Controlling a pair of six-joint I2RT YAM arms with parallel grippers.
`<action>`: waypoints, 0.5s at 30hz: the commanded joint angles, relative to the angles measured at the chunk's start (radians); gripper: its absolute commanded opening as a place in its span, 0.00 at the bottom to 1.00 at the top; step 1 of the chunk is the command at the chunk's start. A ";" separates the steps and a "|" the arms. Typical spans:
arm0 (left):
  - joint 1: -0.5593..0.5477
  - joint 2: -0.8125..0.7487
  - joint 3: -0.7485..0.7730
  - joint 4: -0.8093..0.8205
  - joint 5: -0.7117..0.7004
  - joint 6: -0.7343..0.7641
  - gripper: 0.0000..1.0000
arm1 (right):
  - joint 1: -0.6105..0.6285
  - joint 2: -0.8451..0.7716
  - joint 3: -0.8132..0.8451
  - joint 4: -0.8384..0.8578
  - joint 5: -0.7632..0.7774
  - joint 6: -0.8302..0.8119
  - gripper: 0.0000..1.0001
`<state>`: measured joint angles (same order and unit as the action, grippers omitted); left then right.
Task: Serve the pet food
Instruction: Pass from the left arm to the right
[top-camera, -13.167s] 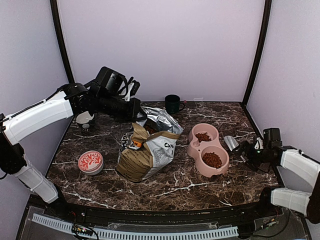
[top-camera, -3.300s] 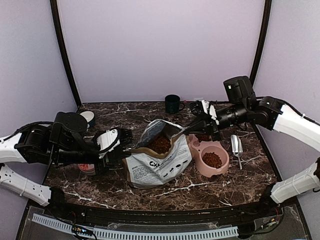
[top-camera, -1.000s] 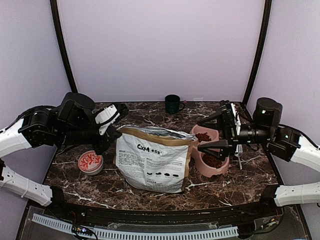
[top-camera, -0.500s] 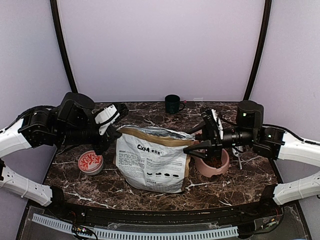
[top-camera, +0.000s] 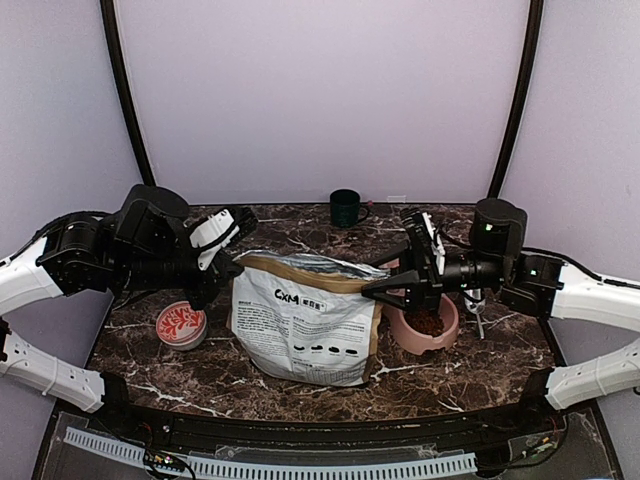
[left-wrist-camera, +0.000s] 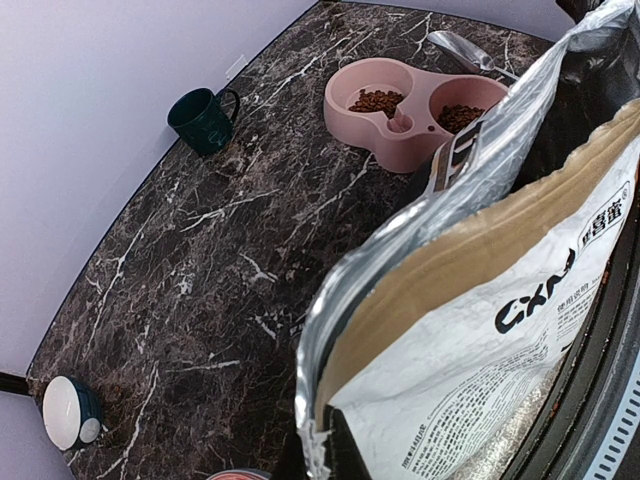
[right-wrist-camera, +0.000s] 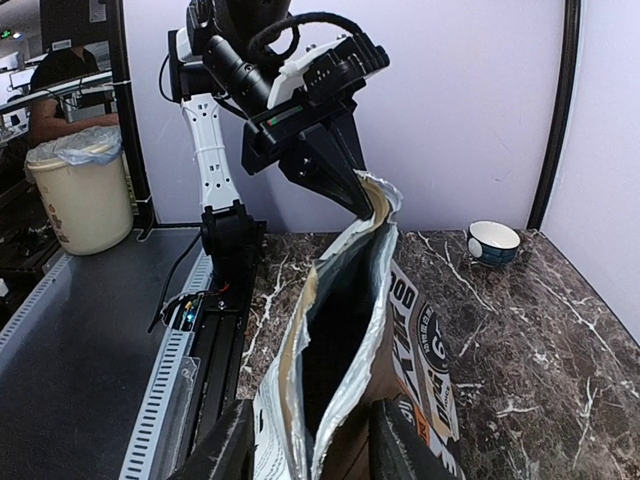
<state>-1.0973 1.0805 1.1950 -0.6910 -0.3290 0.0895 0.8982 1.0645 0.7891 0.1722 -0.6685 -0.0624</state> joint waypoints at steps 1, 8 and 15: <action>0.019 -0.068 0.040 0.104 -0.071 -0.017 0.00 | 0.016 0.010 0.027 -0.002 0.026 -0.030 0.39; 0.019 -0.065 0.045 0.103 -0.068 -0.022 0.00 | 0.018 0.010 0.031 -0.004 0.032 -0.045 0.13; 0.019 -0.061 0.088 0.067 -0.024 -0.028 0.00 | 0.027 0.006 0.049 -0.058 0.060 -0.076 0.00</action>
<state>-1.0946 1.0805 1.1954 -0.6971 -0.3225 0.0826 0.9108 1.0775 0.8001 0.1234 -0.6300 -0.1093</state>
